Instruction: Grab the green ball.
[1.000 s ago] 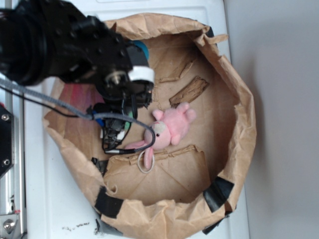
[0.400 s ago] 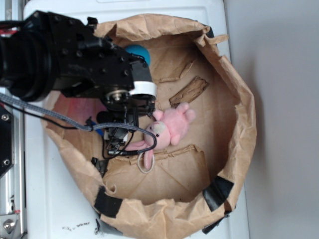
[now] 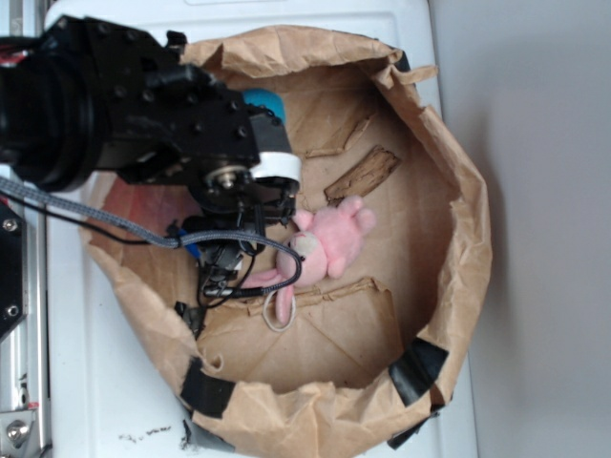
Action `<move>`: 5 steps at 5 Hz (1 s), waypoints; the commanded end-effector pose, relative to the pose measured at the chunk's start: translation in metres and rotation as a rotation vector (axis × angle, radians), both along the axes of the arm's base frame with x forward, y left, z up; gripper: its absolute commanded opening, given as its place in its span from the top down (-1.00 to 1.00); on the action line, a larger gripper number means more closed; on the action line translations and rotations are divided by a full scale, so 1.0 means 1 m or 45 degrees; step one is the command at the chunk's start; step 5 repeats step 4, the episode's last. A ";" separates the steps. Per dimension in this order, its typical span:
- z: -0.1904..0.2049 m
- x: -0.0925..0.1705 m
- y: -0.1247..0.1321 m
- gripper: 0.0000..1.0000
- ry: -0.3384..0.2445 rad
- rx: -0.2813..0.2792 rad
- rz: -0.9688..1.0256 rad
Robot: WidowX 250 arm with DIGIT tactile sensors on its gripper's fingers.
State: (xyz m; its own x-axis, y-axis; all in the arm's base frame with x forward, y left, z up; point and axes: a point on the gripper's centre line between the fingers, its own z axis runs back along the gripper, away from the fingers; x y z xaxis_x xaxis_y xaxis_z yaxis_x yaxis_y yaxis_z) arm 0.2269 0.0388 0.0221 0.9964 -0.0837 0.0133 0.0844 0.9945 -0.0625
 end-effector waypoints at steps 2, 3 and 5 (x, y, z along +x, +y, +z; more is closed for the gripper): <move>0.104 -0.003 0.021 1.00 -0.049 -0.141 0.041; 0.115 -0.006 0.021 1.00 -0.077 -0.155 0.051; 0.125 -0.009 0.020 1.00 -0.140 -0.156 0.043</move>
